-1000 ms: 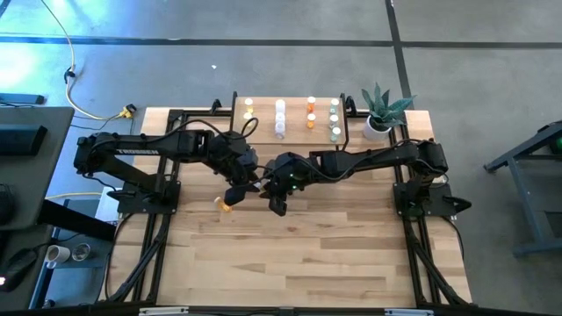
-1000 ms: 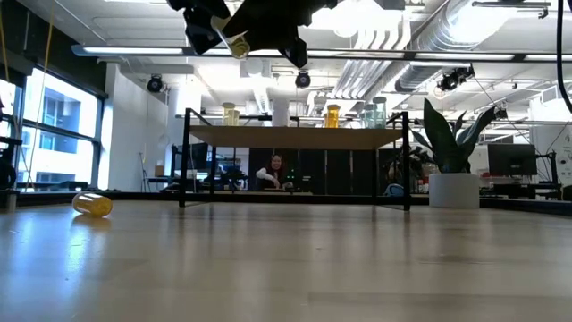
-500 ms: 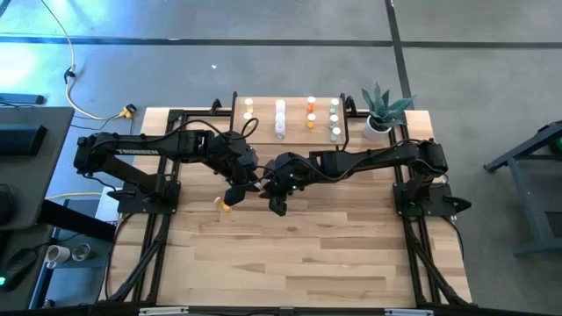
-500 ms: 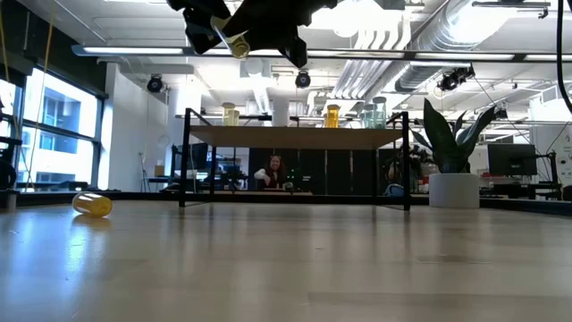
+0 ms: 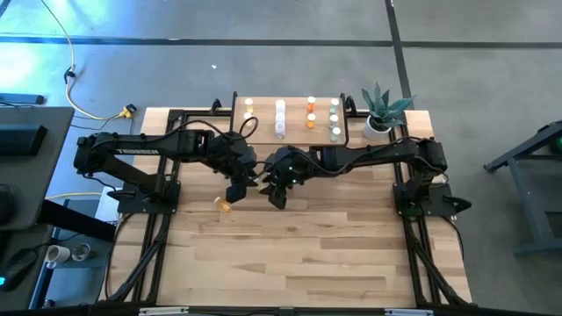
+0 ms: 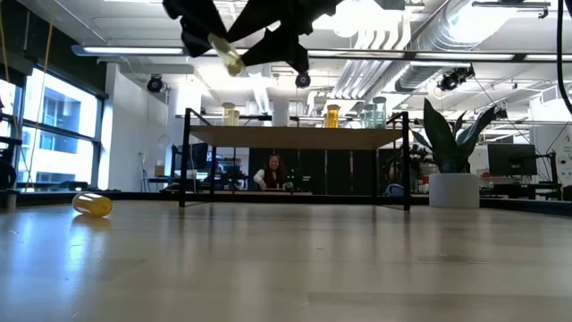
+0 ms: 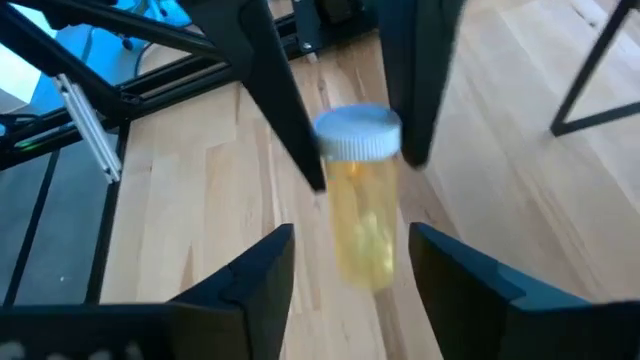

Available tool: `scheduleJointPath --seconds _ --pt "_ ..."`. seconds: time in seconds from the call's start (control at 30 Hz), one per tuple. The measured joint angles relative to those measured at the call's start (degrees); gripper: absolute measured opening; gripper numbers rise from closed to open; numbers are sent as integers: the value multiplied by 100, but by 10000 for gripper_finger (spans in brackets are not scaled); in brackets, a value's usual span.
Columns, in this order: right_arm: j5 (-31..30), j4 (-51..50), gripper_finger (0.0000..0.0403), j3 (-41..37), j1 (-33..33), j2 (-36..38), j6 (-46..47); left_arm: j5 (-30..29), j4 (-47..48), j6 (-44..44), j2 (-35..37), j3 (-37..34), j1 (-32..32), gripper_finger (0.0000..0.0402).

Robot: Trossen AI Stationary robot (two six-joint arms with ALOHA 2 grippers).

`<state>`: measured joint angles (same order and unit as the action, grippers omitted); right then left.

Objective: Pick and place medicine bottles onto shelf by color
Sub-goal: Put the yellow medicine bottle on the shelf aligned with the other yellow medicine bottles

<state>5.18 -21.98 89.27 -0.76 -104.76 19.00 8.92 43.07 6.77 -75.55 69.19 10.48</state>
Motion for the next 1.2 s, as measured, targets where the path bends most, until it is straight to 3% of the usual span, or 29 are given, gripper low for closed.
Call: scheduleJointPath --seconds 0.43,0.93,1.2 --pt "-170 -593 190 0 370 491 -365 -203 714 -191 256 34 704 115" --pt "-362 -780 190 4 1151 1006 -1111 -1471 2136 -922 229 1168 1764 115" --pt "-355 -796 190 4 1547 1015 -1396 -1473 2505 -855 121 1708 2247 115"
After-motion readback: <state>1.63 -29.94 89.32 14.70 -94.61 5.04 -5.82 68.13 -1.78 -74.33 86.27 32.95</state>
